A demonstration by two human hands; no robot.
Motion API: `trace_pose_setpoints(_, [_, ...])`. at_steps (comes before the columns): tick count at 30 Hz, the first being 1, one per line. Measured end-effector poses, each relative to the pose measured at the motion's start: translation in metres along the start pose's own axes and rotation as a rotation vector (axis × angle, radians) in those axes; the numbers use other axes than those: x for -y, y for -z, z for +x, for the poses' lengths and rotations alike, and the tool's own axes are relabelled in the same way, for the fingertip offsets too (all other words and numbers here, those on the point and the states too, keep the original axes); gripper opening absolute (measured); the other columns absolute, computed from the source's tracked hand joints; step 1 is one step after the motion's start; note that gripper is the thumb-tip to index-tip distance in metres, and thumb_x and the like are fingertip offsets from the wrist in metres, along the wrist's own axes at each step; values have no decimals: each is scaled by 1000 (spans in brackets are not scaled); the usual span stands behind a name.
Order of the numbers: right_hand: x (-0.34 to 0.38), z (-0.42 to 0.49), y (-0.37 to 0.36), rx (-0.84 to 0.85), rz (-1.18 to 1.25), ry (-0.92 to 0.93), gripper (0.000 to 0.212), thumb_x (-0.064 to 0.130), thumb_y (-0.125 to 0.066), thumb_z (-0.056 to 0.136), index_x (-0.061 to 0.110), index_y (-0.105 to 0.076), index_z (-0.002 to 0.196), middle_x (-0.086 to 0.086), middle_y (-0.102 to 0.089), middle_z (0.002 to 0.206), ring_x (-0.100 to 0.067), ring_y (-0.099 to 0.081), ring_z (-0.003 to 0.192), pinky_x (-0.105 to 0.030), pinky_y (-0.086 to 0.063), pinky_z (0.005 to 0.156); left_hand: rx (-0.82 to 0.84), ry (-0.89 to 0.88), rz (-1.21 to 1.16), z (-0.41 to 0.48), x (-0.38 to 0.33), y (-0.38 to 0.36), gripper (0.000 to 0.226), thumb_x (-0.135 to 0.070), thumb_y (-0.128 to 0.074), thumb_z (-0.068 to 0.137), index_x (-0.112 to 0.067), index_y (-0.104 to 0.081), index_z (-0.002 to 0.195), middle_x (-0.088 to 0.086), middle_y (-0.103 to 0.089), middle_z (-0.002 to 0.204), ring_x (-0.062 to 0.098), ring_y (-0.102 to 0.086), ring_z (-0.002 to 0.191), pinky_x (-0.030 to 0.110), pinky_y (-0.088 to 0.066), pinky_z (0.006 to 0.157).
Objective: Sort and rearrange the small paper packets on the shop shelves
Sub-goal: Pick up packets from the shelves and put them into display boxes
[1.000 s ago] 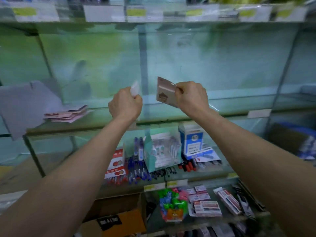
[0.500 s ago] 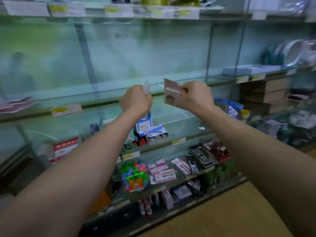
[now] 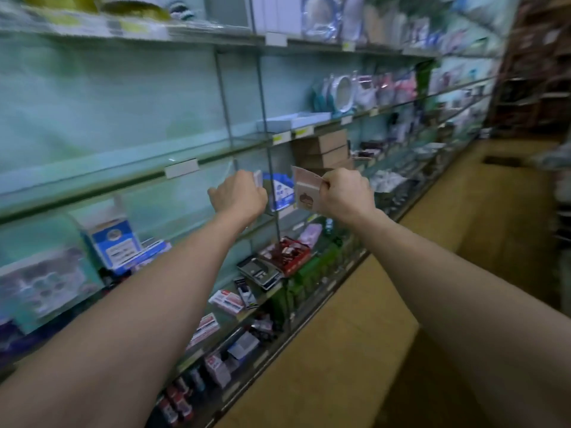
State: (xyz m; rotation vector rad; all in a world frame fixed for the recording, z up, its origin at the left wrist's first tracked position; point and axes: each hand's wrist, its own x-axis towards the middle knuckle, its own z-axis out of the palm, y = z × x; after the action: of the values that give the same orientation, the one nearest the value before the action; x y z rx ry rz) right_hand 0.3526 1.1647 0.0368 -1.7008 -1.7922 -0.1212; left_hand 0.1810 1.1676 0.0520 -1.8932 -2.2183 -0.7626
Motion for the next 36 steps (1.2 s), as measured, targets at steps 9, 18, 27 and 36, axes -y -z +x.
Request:
trace_pose_setpoints(9, [-104,20,14,33,-122,-182,22,18,-52,86,8,-67,98,-13,-66,93,-33,-60,82,-35,-48,68,100,-181,-22,24,-100,-64,32,-35,-42,97,-13,-62,109,15,-63,117,34,-56,111,42,-34,99])
trace_pose_setpoints(18, [-184,80,7,15,-231,-259,22,13,-47,89,11,-67,96,-10,-67,94,-31,-63,83,-38,-54,72,157,-288,-87,80,-188,-117,27,-32,-45,96,-15,-63,106,11,-65,112,31,-58,105,39,-32,96])
trace_pose_setpoints(27, [-241,143,-2,7,-250,-316,19,15,-52,89,11,-67,100,-10,-67,96,-29,-64,85,-43,-56,77,153,-342,-96,144,-257,-168,26,-32,-46,96,-15,-63,104,9,-65,107,30,-58,101,39,-34,93])
trace_pose_setpoints(36, [-295,198,-18,-3,-271,-347,20,15,-53,89,11,-67,101,-9,-68,92,-28,-64,81,-43,-57,75,198,-371,-126,185,-314,-214,26,-36,-48,96,-15,-62,103,5,-59,97,26,-55,101,40,-32,96])
